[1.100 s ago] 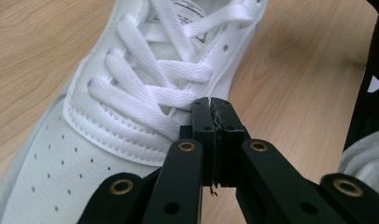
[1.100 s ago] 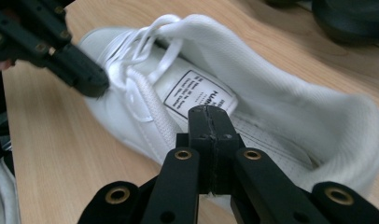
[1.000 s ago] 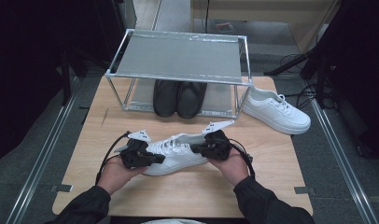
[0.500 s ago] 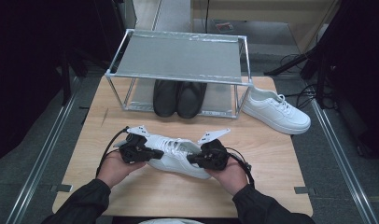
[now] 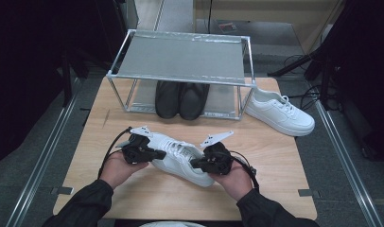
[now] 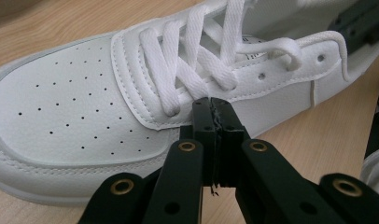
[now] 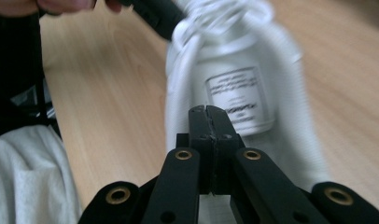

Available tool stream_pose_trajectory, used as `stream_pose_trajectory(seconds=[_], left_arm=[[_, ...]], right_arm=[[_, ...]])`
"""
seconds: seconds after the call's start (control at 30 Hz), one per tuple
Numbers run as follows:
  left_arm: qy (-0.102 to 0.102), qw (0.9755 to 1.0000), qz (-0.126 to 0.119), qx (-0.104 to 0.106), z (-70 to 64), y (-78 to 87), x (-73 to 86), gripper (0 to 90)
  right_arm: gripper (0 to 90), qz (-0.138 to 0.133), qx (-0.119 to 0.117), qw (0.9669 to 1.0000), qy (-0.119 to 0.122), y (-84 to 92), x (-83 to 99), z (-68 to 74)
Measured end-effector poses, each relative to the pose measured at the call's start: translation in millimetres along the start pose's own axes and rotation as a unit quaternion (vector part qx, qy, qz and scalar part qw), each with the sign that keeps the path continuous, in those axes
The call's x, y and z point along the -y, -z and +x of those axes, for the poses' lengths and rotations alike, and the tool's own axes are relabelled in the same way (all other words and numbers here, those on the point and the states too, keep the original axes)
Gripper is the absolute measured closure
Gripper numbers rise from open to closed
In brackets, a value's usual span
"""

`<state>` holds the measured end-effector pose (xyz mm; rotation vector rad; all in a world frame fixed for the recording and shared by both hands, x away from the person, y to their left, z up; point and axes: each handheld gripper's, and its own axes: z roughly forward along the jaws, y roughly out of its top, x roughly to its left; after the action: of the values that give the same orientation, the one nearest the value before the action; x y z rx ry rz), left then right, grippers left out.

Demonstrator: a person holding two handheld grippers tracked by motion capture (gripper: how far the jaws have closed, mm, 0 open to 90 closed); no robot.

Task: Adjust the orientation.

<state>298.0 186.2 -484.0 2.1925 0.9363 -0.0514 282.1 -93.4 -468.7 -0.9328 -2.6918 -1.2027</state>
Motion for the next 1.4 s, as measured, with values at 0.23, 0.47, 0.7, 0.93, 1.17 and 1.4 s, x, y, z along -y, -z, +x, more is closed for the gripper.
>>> stream_pose_trajectory(seconds=[0.23, 0.47, 0.7, 0.93, 1.17, 1.4], left_arm=[[0.009, 0.9998, -0.011, -0.010, -3.6, 6.2, 5.7, 89.6], [0.023, 0.9997, -0.008, -0.005, -8.0, 4.2, 17.0, 88.6], [0.031, 0.9995, -0.001, -0.008, -8.1, -4.5, 20.6, 88.6], [0.026, 0.9996, 0.004, -0.006, -5.9, -4.8, 19.4, 89.1], [0.037, 0.9992, 0.000, -0.015, 2.7, -1.0, 18.2, 88.9], [0.056, 0.9983, -0.009, -0.014, 16.0, 2.5, 17.4, 88.6]], right_arm=[[90.0, -0.027, 0.017, 0.9995, -0.003, 9.1, -8.6, -21.1], [90.0, -0.032, 0.033, 0.9988, -0.018, 7.0, -14.9, -44.1], [90.0, -0.004, 0.041, 0.9990, -0.015, -10.9, -17.6, -47.4], [90.0, -0.004, 0.045, 0.9989, -0.012, -12.2, -15.6, -42.1], [90.0, 0.003, 0.031, 0.9995, -0.008, -12.4, -12.2, -33.6], [90.0, 0.009, 0.001, 0.9999, -0.007, -18.1, -9.6, -20.0]])
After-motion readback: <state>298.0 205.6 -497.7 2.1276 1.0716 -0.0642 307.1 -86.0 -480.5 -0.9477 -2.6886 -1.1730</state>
